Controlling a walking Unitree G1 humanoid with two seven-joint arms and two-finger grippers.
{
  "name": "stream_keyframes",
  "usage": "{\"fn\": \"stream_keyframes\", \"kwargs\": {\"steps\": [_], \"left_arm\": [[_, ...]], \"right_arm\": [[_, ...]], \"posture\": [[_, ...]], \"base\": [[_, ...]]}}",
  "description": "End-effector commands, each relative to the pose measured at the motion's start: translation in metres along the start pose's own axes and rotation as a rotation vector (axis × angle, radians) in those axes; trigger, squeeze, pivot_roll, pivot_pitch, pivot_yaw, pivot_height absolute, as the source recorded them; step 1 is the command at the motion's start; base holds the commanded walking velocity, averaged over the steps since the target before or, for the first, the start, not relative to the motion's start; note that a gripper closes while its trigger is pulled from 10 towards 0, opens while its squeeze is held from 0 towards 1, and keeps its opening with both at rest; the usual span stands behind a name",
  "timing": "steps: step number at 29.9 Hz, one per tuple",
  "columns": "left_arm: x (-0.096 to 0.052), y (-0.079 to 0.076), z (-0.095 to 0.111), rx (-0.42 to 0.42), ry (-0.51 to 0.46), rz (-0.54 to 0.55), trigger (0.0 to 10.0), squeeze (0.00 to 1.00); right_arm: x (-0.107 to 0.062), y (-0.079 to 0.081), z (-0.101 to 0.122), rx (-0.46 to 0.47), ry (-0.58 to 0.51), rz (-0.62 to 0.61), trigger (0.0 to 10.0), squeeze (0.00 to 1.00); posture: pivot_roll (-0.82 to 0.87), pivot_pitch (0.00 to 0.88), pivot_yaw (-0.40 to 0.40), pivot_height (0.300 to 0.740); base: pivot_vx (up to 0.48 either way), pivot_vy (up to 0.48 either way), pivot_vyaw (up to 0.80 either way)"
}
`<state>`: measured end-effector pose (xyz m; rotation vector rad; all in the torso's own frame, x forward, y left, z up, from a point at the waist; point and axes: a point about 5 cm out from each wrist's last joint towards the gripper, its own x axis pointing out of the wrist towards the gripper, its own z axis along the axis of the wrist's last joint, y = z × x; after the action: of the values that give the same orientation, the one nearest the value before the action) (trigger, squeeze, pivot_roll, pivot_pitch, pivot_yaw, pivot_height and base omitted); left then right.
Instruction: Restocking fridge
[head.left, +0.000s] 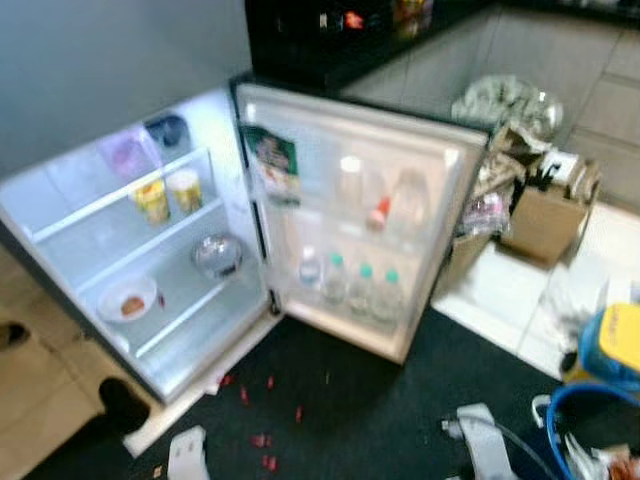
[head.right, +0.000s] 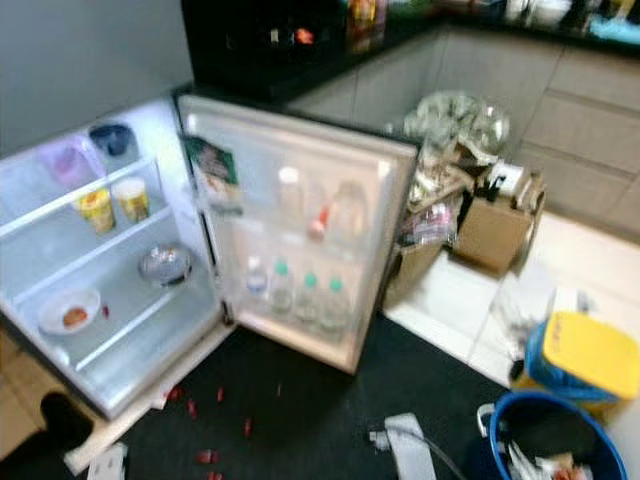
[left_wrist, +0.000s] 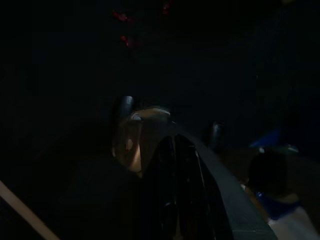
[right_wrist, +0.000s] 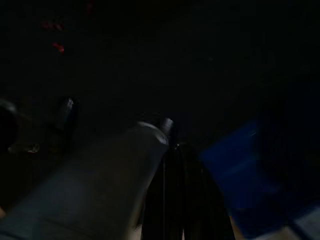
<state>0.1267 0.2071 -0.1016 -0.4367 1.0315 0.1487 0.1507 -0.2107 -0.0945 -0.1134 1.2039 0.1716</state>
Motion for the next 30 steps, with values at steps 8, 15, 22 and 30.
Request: {"fn": "stream_keyframes", "kwargs": {"steps": [8,15,22,30], "left_arm": [[-0.0017,0.0063,-0.0001,-0.033,-0.004,0.040,10.0,0.00],[-0.0011,0.0046,0.0008,-0.034,-0.008,0.029,10.0,0.00],[-0.0006,0.0023,-0.0010,-0.032,-0.005,0.022,10.0,0.00],[-0.0002,0.0006,-0.0016,-0.033,-0.005,0.012,10.0,0.00]], "right_arm": [[-0.0005,-0.0010,0.0052,-0.084,-0.024,0.010,10.0,0.00],[-0.0013,-0.0038,0.0026,-0.091,-0.021,0.003,10.0,0.00],[-0.0016,-0.0046,0.0008,-0.094,-0.021,0.005,10.0,0.00],[-0.0016,-0.0042,-0.0021,-0.090,-0.016,0.005,10.0,0.00]], "posture": [[-0.04,0.000,0.028,0.740],[-0.04,0.000,0.027,0.740],[-0.04,0.000,0.027,0.740],[-0.04,0.000,0.029,0.740]], "base": [[0.000,-0.275,0.77],[0.000,0.000,0.77],[0.000,0.000,0.77],[0.000,0.000,0.77]]}}
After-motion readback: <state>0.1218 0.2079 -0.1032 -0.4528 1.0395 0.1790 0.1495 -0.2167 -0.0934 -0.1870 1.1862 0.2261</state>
